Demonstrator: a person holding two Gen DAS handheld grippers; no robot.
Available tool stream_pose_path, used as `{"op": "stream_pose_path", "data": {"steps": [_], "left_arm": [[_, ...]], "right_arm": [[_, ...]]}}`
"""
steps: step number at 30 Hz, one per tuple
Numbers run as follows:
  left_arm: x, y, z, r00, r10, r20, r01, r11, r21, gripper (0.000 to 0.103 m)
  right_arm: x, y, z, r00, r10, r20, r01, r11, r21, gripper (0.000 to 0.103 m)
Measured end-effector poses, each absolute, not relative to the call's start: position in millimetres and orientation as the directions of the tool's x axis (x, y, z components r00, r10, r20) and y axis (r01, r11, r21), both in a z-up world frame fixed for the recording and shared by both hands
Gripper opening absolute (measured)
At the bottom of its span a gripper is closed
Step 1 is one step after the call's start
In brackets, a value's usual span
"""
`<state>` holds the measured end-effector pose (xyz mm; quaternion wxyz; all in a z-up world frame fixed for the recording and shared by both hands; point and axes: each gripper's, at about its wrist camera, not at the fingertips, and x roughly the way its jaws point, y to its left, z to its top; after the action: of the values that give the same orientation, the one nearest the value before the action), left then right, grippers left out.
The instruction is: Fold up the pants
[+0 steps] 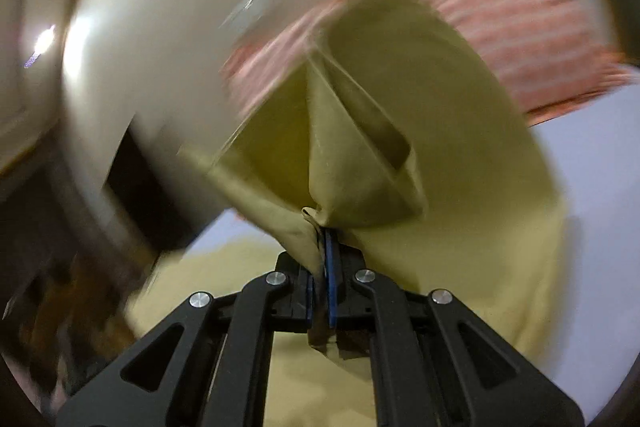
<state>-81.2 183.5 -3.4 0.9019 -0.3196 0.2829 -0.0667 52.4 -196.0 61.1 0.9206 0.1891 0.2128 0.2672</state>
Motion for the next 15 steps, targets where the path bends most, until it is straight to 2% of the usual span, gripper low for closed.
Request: {"op": "stream_pose_path", "data": {"steps": [1, 2, 3, 4, 6, 7, 11, 15], "left_arm": [[-81.3, 180.5, -3.3, 0.831, -0.302, -0.467, -0.053, 0.793, -0.607, 0.074], [-81.2, 178.0, -3.3, 0.832, -0.305, -0.464, -0.039, 0.801, -0.598, 0.077], [-81.6, 174.5, -3.4, 0.831, -0.312, -0.46, -0.019, 0.811, -0.585, 0.079], [-82.1, 171.5, -3.5, 0.829, -0.319, -0.459, -0.001, 0.82, -0.573, 0.08], [-83.0, 164.1, -4.0, 0.825, -0.332, -0.458, 0.04, 0.842, -0.539, 0.085], [-82.5, 159.9, -4.7, 0.822, -0.333, -0.462, 0.054, 0.853, -0.518, 0.086], [-71.1, 147.3, -12.2, 0.802, -0.342, -0.49, 0.076, 0.871, -0.485, 0.088], [-55.0, 147.4, -17.4, 0.801, -0.337, -0.495, 0.057, 0.866, -0.497, 0.088]], "right_arm": [[55.6, -172.0, 54.5, 0.716, 0.608, -0.342, -0.452, 0.778, 0.437, 0.006], [57.8, -145.8, 45.8, 0.661, 0.623, -0.419, -0.483, 0.78, 0.399, 0.012], [57.5, -120.7, 35.5, 0.6, 0.624, -0.5, -0.516, 0.78, 0.354, 0.021], [54.3, -107.5, 28.2, 0.575, 0.611, -0.545, -0.528, 0.785, 0.324, 0.03], [44.3, -103.3, 22.4, 0.571, 0.602, -0.559, -0.534, 0.789, 0.304, 0.078], [39.0, -110.8, 24.3, 0.59, 0.608, -0.531, -0.529, 0.788, 0.314, 0.084], [41.2, -145.1, 34.8, 0.649, 0.607, -0.458, -0.473, 0.794, 0.382, 0.09], [64.7, -166.9, 29.1, 0.681, 0.519, -0.517, -0.336, 0.848, 0.41, 0.09]]}}
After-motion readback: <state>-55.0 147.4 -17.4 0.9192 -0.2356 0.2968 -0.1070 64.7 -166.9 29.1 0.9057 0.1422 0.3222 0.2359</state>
